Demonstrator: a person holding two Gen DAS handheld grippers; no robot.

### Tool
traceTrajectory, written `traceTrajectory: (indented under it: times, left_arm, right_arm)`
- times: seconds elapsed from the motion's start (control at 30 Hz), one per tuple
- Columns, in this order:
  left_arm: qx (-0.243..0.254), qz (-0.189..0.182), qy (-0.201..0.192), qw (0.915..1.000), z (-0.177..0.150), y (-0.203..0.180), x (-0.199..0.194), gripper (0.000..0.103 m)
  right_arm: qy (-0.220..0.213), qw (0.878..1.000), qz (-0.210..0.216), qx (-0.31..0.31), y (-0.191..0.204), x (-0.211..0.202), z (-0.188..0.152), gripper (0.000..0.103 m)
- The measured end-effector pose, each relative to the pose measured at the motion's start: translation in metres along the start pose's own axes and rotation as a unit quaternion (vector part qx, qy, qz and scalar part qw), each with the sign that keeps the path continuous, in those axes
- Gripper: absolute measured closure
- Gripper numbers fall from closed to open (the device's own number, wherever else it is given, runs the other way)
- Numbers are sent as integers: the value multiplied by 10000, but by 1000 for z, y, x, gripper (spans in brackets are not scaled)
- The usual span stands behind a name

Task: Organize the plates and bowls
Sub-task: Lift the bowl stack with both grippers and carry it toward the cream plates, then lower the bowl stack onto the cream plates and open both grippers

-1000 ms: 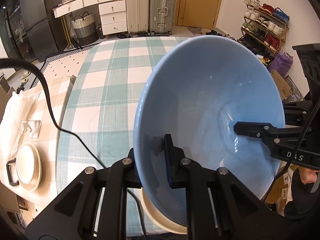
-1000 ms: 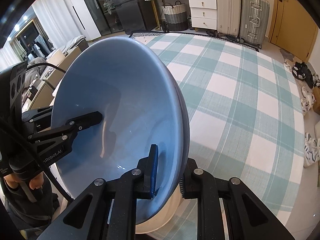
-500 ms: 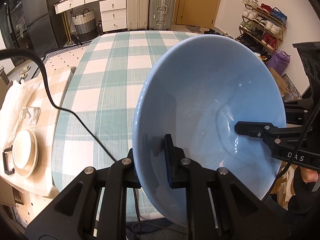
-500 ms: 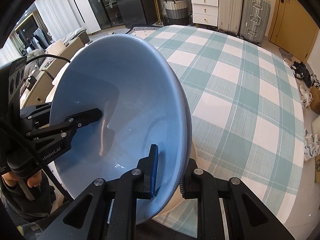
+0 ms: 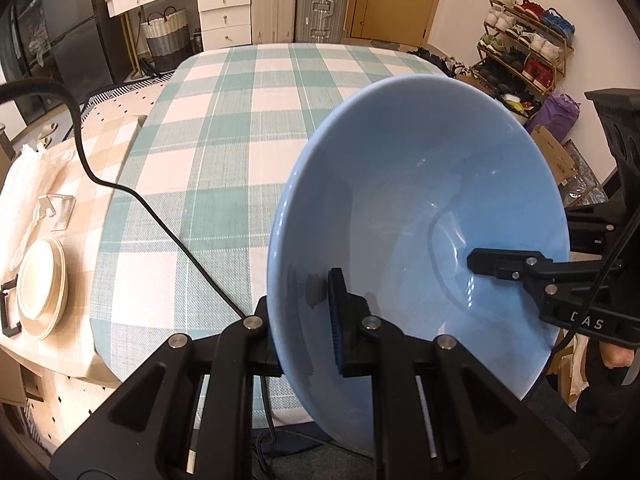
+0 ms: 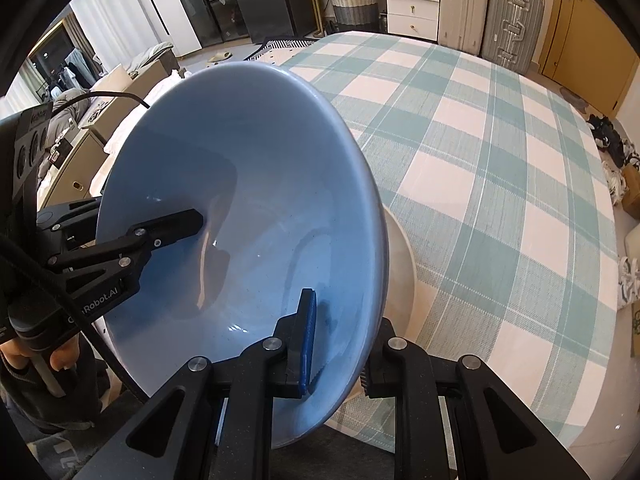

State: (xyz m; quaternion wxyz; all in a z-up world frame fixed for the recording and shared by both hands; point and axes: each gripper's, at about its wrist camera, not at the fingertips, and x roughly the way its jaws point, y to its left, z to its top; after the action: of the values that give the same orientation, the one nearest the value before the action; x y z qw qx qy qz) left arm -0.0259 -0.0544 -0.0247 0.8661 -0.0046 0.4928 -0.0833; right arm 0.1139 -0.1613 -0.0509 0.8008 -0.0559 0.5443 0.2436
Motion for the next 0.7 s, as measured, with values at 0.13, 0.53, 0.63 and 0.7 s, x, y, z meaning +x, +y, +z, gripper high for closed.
traceTrajectory:
  times: [0.13,0.53,0.63,0.7]
  left_arm:
    - [1,-63,109,9999,-4,0,12,91]
    - [-54,-124,329,9994,1,5,40,90]
    - [-66,-99,325,9994,5,7,45,90]
    - [-120,-120,335,9993,7,9,49,90]
  right_arm:
    - [66,10000,-4,13,-2,5,-4,85]
    - [260,9996,-138,43,-1,16,1,82]
    - [275,9995,-132,83,-2,19,4,80]
    - [266,9995,-129,114,-3,21,6,79]
